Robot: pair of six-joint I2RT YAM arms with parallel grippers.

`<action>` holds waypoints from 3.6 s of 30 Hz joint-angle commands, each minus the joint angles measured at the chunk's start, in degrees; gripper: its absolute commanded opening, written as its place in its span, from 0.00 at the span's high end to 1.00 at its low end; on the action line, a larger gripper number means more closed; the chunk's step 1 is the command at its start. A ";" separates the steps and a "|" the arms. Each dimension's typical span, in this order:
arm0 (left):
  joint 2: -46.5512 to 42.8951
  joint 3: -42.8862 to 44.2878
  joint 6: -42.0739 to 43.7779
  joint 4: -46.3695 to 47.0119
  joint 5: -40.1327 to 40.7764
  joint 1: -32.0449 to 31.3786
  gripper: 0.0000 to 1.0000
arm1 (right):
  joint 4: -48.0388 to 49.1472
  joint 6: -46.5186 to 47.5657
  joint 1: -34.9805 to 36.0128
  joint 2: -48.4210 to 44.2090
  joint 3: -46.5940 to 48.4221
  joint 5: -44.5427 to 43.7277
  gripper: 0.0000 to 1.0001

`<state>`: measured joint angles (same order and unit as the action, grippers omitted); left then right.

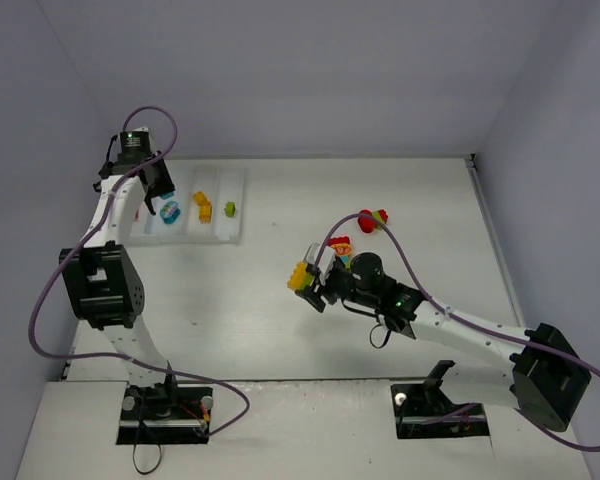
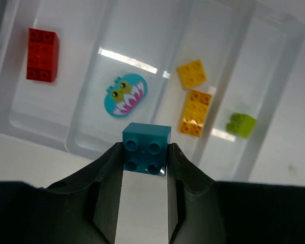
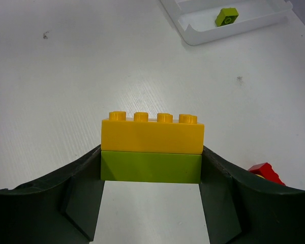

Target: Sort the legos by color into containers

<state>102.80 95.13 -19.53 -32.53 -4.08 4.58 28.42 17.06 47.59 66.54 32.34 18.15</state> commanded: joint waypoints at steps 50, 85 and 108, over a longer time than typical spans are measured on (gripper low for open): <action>-17.46 -14.18 -8.25 12.14 -45.49 -20.74 0.20 | 2.43 5.88 -0.66 -3.00 7.83 -3.21 0.92; -21.95 -20.60 -5.52 18.82 -48.12 -26.90 0.20 | 1.28 8.52 -1.01 0.87 12.57 -6.55 0.90; -17.90 -19.46 -3.41 16.19 -52.78 -29.89 0.49 | 4.00 9.05 -1.28 2.36 15.21 -5.76 0.89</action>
<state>85.21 73.76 -23.81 -19.03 -53.67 -24.47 26.04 25.80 46.78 68.97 44.58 12.21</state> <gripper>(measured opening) 0.518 0.618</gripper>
